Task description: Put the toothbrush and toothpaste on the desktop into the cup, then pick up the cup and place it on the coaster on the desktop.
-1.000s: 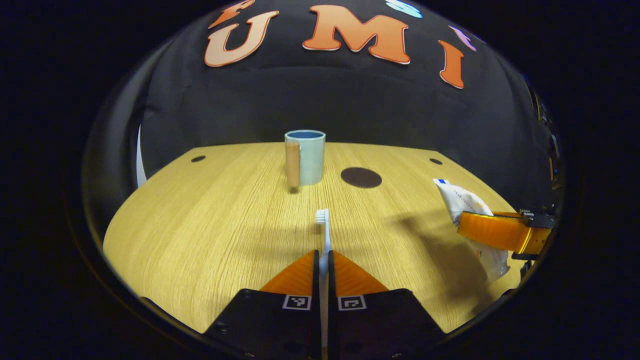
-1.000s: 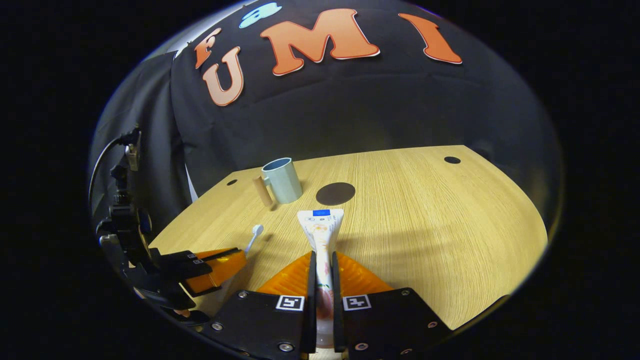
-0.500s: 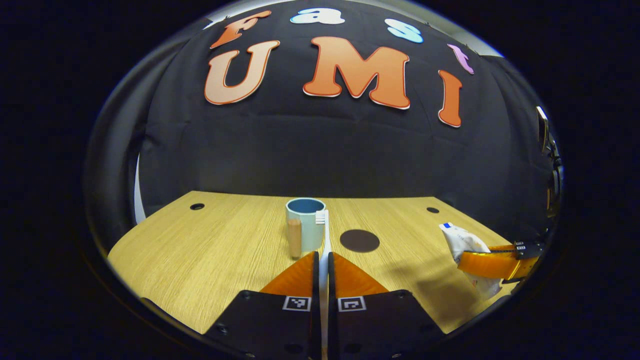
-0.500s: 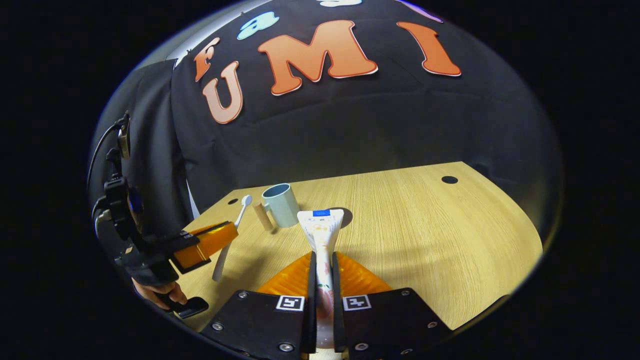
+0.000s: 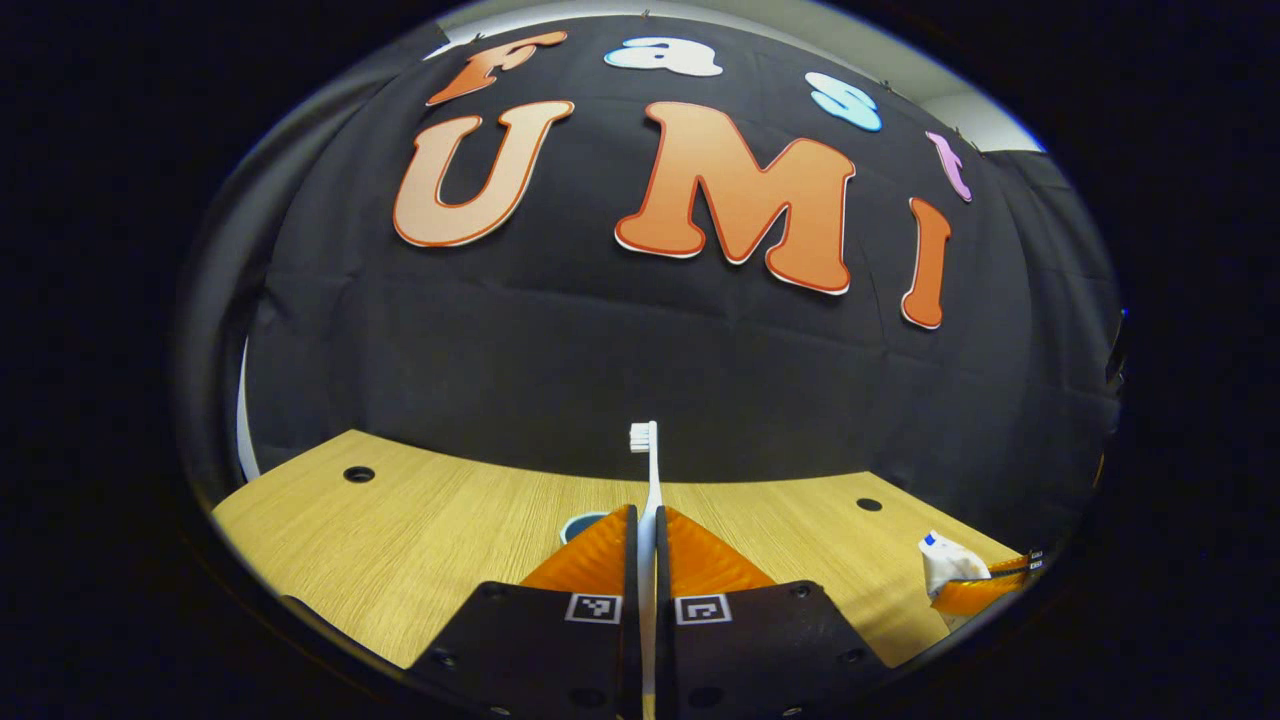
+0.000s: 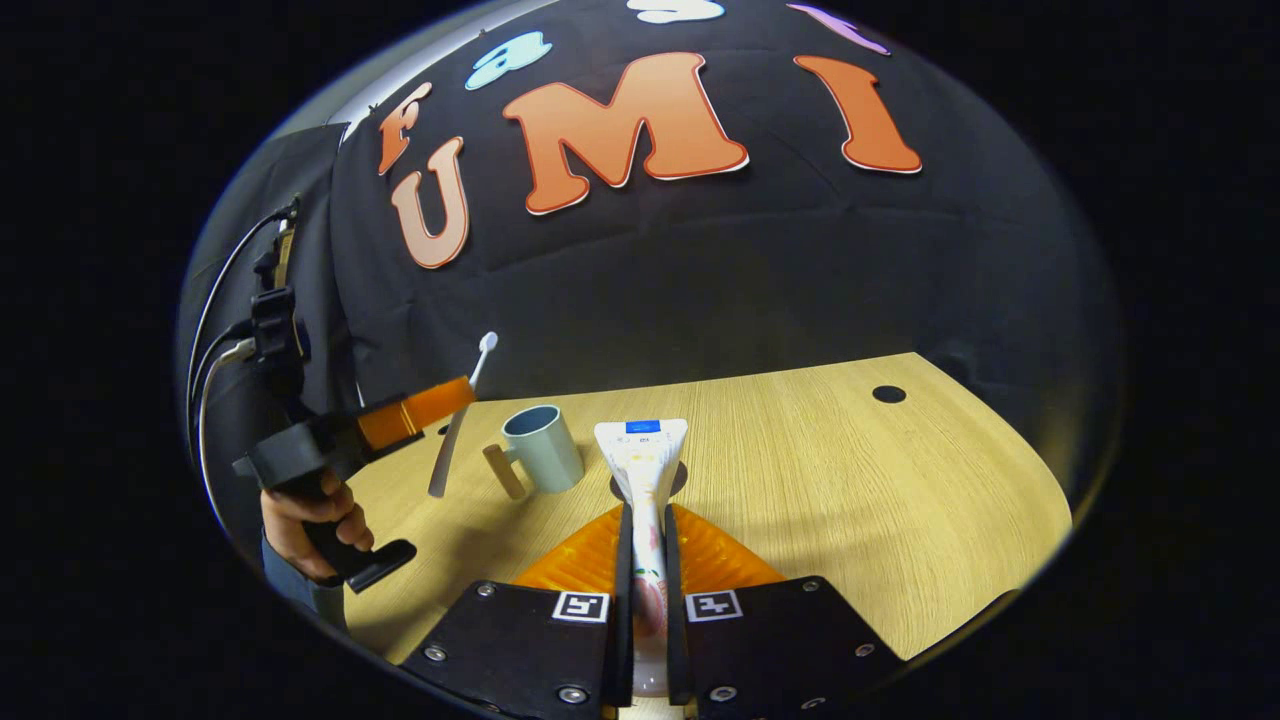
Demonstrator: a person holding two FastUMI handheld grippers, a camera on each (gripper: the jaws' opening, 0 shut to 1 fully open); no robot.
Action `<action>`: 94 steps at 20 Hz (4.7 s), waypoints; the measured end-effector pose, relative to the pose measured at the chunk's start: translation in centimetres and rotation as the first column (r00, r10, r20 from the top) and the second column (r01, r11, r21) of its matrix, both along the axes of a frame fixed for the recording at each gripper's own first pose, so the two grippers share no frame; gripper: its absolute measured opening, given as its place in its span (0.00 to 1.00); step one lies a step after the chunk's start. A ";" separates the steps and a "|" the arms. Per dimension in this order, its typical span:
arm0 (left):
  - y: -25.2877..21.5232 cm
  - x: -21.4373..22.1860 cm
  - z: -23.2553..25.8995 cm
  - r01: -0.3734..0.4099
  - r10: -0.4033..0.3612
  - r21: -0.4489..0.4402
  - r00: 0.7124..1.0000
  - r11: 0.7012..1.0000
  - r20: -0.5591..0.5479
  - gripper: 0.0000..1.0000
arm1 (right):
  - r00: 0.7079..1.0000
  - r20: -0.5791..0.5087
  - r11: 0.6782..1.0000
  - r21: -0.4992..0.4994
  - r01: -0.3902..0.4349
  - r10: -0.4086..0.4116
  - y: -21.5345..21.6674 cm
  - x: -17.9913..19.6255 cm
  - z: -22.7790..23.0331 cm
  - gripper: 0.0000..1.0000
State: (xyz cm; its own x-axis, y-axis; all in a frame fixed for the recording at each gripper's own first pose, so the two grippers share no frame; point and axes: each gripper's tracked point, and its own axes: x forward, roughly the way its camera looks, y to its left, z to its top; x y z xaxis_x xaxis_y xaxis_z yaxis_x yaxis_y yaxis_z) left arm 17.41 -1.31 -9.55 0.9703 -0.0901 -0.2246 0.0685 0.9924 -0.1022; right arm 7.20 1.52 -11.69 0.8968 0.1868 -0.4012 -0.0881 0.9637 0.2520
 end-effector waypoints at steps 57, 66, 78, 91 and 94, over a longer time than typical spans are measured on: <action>14.7 -9.6 -6.8 -0.093 0.121 0.160 0.976 0.983 -0.178 0.98 | 0.913 0.362 0.967 0.095 -0.236 0.187 16.3 17.6 9.6 0.13; 16.3 -11.8 -8.6 -0.138 0.167 0.150 0.964 0.979 -0.208 0.98 | 0.861 0.454 0.943 0.115 -0.313 0.230 21.2 22.3 9.7 0.13; 16.9 -12.5 -10.7 -0.163 0.185 0.105 0.948 0.981 -0.257 0.98 | 0.874 0.413 0.946 0.079 -0.314 0.256 23.1 25.2 3.0 0.14; 14.9 -12.2 -8.8 -0.165 0.191 0.135 0.959 0.977 -0.212 0.98 | 0.907 0.312 0.956 -0.022 -0.292 0.284 17.8 19.8 2.3 0.17; 12.9 -10.8 -7.4 -0.133 0.159 0.146 0.970 0.980 -0.184 0.97 | 0.911 0.293 0.954 -0.023 -0.298 0.292 15.4 17.4 3.1 0.23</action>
